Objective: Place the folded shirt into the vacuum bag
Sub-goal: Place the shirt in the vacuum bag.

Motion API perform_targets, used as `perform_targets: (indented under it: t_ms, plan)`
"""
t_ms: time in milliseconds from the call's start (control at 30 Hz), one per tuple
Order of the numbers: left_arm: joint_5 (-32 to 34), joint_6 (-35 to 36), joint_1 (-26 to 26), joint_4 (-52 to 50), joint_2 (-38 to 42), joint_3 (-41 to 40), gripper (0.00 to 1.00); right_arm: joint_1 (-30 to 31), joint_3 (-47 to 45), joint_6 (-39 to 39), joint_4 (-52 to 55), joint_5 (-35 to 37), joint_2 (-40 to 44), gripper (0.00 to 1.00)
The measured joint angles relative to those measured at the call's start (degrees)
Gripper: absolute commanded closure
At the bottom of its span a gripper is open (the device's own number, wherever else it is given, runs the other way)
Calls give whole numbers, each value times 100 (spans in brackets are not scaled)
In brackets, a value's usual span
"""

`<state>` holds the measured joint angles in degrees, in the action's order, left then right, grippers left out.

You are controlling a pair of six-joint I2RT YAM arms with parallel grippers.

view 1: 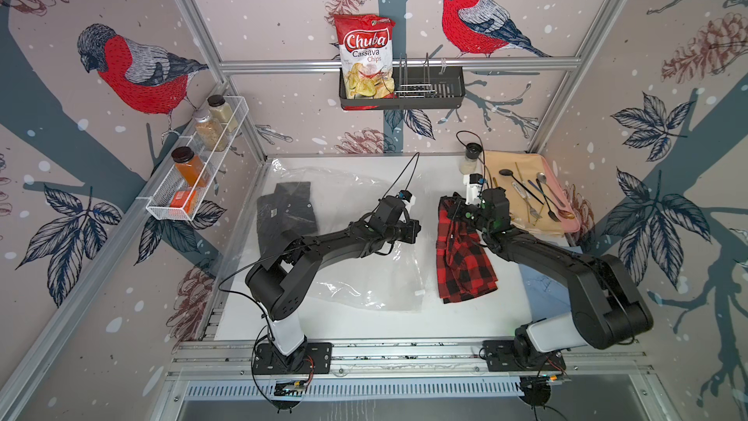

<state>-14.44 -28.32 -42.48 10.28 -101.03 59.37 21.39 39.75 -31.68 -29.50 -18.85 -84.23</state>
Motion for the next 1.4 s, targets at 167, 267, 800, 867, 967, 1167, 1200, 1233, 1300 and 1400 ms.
perform_targets:
  t_ms: [167, 267, 800, 867, 967, 1167, 1200, 1233, 1300, 1400]
  plan:
    - [98, -142, 2, 127, -17, -13, 100, 160, 17, -155, -328, 249, -332, 100]
    - [101, -170, 2, 140, 26, -68, 100, 227, 188, -275, -433, 262, -699, 100]
    - [98, -166, -2, 144, 470, -184, 100, 227, 1134, -476, -146, 409, -2258, 100]
    - [94, -162, -15, 144, 470, -188, 100, 181, 1255, -549, 33, 424, -2330, 100]
    - [94, -136, -52, 162, 470, -214, 100, 140, 1392, -579, 282, 422, -2310, 100]
    - [94, -122, -131, 227, 437, -433, 100, 70, 1714, -625, 713, 203, -2103, 100]
    - [96, -122, -142, 229, 426, -452, 100, 61, 1777, -645, 752, 157, -2092, 100]
    - [101, -122, -151, 232, 413, -468, 100, 57, 1838, -719, 774, 94, -2090, 100]
    - [105, -125, -160, 229, 382, -481, 100, 57, 1928, -743, 846, -2, -2109, 100]
    - [114, -125, -173, 232, 374, -481, 100, 74, 2044, -780, 861, -120, -2312, 100]
